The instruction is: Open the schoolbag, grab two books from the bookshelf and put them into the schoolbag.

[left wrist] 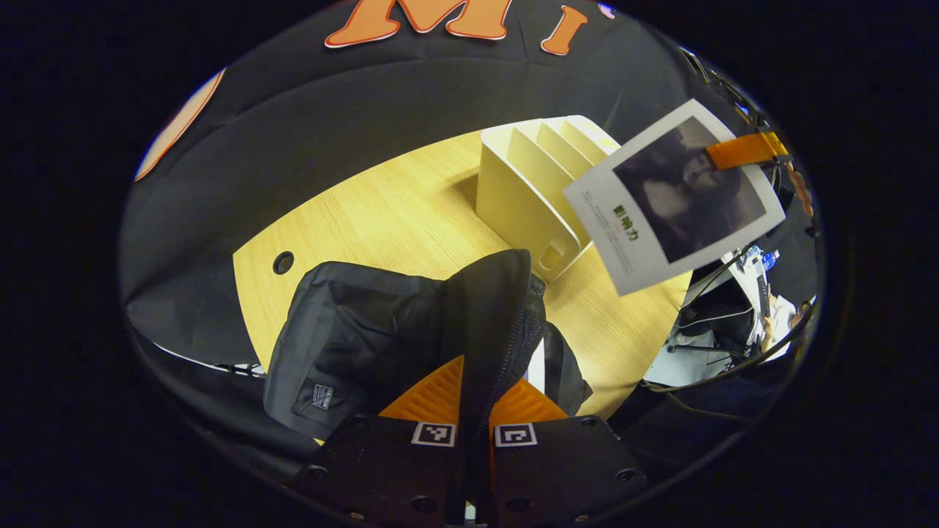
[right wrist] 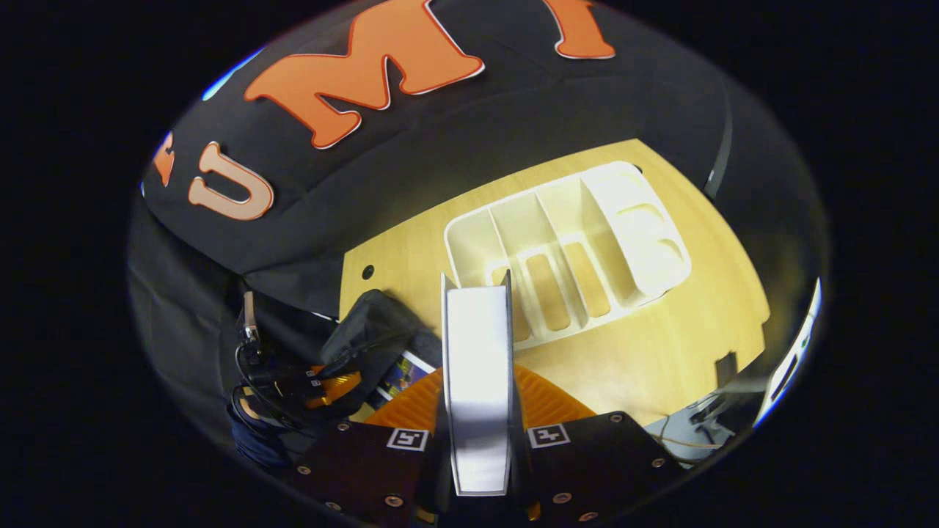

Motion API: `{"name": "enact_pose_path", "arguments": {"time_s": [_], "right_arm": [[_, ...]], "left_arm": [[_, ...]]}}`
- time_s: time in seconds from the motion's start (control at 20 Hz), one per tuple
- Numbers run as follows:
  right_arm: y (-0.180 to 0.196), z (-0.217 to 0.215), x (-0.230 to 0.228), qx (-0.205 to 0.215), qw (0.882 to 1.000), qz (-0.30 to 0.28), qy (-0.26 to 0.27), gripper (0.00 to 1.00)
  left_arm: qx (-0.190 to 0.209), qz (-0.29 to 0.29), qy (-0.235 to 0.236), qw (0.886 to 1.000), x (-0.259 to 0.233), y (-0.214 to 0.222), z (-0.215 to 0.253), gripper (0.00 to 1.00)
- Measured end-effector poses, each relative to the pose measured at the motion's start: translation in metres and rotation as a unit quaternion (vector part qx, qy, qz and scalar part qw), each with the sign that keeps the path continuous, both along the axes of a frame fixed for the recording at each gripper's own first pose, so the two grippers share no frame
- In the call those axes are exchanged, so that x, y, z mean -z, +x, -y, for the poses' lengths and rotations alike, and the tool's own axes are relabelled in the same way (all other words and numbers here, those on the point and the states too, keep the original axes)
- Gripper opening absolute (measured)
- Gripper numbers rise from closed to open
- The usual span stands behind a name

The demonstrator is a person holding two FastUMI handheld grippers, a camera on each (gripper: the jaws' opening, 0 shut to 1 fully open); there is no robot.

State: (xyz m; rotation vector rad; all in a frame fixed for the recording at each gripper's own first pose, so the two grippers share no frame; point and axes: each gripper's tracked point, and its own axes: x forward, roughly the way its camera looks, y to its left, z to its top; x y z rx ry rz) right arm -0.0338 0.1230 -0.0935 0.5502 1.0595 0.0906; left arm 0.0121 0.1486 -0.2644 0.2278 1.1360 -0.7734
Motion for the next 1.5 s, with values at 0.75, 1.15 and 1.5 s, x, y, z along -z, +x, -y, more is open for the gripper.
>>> {"name": "enact_pose_path", "arguments": {"time_s": [0.75, 1.15, 1.5], "right_arm": [[-0.010, -0.126, 0.072, 0.067, 0.974, 0.025, 0.214, 0.33], [-0.001, -0.185, 0.116, 0.096, 0.959, 0.015, 0.266, 0.33], [0.005, -0.235, 0.138, 0.085, 0.961, 0.014, 0.263, 0.33]], "left_arm": [[0.001, 0.018, -0.022, 1.000, -0.015, 0.000, 0.001, 0.06], [-0.009, 0.025, -0.042, 0.999, -0.022, -0.004, 0.008, 0.06], [0.008, 0.026, -0.048, 0.998, -0.023, -0.020, 0.026, 0.05]]}}
